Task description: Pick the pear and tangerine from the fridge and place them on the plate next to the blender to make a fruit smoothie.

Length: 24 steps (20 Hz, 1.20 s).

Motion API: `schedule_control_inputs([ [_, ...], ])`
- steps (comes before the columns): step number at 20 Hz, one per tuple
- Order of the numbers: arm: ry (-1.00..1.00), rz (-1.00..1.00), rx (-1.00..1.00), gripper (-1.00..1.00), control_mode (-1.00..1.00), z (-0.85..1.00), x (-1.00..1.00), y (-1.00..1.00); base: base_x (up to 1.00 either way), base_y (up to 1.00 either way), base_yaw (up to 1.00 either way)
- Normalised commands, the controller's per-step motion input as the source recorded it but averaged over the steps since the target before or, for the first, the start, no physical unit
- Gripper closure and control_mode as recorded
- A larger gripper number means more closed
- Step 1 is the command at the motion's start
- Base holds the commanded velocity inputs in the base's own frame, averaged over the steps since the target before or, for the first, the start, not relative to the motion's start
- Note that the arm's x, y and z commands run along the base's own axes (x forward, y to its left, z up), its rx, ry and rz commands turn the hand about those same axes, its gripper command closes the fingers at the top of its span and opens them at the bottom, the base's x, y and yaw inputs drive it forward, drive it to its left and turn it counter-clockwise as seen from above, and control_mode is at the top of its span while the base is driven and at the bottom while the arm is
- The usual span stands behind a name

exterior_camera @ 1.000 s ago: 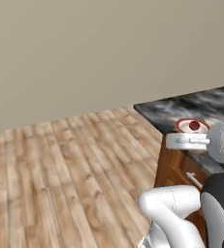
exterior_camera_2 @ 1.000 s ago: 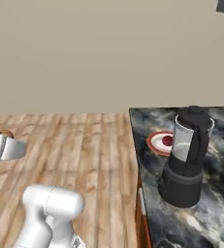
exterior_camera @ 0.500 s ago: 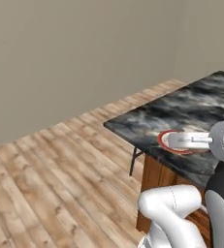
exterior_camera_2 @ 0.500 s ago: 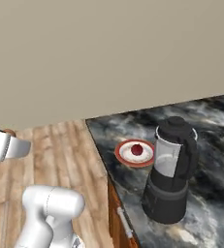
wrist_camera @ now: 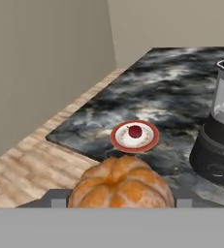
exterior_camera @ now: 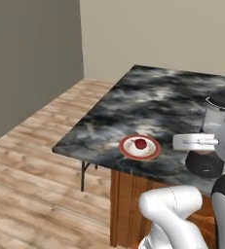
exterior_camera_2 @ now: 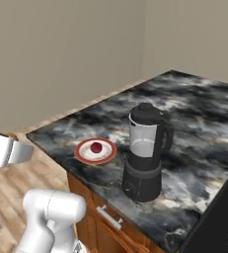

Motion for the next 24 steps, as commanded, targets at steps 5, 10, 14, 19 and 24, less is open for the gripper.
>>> schedule_control_inputs([
  [5, 0.00, 0.00, 0.00, 1.00, 1.00, 0.00, 0.00, 0.00, 0.43, 0.64, -0.68],
  [10, 0.00, -0.01, 0.00, 1.00, -1.00, 0.00, 0.09, 0.02, 0.45, 0.49, -0.41],
  [14, 0.09, 0.00, -0.02, 1.00, -1.00, -0.06, 0.53, 0.00, 0.00, 0.00, 0.00],
  [19, 0.57, 0.00, -0.05, 1.00, -1.00, -0.57, 0.86, 0.00, 0.00, 0.00, 0.00],
  [24, 0.54, 0.00, -0.06, 1.00, -1.00, -0.96, 1.00, 0.00, 0.00, 0.00, 0.00],
])
